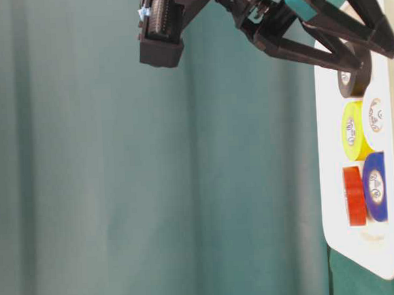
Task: Put the tape alternately from left to right into the white case.
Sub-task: 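Lower the left gripper onto the teal tape roll and grasp it, then carry the teal roll into the tray beside the black roll and release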
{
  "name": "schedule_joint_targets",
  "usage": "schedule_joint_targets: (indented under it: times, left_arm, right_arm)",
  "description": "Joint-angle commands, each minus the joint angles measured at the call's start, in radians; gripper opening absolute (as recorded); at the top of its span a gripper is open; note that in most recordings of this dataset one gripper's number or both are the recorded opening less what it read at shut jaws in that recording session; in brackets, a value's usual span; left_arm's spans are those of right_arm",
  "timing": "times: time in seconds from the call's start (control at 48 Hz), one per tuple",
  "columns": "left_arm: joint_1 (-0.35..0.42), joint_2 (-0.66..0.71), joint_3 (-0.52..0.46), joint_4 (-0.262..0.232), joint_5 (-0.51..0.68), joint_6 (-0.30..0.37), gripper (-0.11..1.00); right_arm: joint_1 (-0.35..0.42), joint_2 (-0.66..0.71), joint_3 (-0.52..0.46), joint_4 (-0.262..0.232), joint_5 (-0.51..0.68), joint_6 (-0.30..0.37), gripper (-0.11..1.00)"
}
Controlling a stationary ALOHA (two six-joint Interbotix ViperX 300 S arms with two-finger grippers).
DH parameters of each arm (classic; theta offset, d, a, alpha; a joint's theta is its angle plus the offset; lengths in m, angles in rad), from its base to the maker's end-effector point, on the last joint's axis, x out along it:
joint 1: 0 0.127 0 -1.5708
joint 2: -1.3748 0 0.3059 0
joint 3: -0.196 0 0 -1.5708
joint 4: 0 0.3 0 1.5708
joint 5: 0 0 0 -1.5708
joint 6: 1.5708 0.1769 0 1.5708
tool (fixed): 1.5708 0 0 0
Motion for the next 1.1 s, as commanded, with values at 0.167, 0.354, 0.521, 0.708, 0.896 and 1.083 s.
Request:
schedule_joint_targets:
  times: [0.167, 0.354, 0.521, 0.708, 0.896, 1.083]
  left_arm:
    - [-0.003, -0.006, 0.005, -0.002, -0.002, 0.002, -0.04]
    - [-0.003, -0.012, -0.003, 0.0, -0.003, 0.003, -0.04]
    - [-0.003, -0.046, -0.028, -0.002, -0.002, 0.003, -0.04]
    - [-0.003, -0.101, -0.063, 0.0, -0.002, 0.005, -0.04]
    - [-0.002, -0.147, -0.081, 0.0, -0.002, 0.005, -0.04]
    - [-0.003, -0.176, -0.084, 0.0, -0.002, 0.005, -0.04]
  right_arm:
    - [0.008, -0.02, -0.008, -0.002, -0.008, 0.002, 0.8]
    - [0.008, -0.02, -0.008, -0.002, -0.008, 0.002, 0.8]
    - [0.009, -0.021, -0.006, -0.002, -0.008, 0.002, 0.8]
    - [0.009, -0.02, -0.008, 0.0, -0.006, 0.002, 0.8]
    - [0.009, -0.02, -0.008, -0.002, -0.006, 0.002, 0.8]
    - [0.008, -0.02, -0.008, -0.002, -0.006, 0.002, 0.8]
